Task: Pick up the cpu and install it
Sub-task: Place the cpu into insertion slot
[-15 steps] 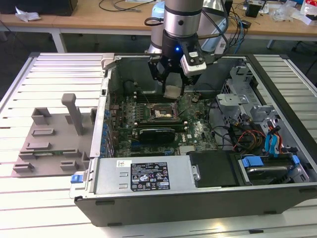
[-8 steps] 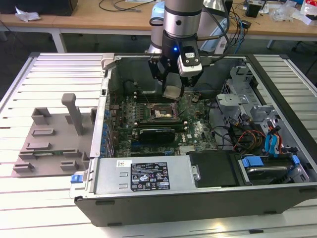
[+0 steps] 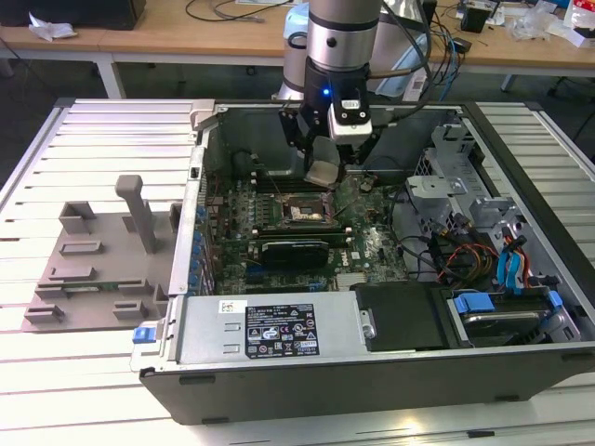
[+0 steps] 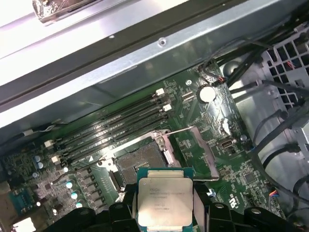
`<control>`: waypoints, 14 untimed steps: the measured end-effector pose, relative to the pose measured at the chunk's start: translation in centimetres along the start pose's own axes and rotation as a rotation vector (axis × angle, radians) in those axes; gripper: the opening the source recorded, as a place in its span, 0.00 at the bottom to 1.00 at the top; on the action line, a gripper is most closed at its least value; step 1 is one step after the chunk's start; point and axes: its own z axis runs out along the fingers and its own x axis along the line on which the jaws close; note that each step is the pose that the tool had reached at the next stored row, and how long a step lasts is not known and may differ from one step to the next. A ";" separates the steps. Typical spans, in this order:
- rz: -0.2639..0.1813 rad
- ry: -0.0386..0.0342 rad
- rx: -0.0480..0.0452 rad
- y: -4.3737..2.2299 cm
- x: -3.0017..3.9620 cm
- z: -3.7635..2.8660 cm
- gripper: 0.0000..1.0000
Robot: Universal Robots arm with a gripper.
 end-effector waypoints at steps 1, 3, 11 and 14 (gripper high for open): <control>0.011 0.0000 0.0002 0.00 0.00 0.01 0.55; 0.048 0.0001 0.0008 0.00 0.00 0.04 0.55; 0.182 0.0004 0.0037 0.00 0.00 0.16 0.55; 0.237 0.0005 0.0050 0.00 0.00 0.20 0.55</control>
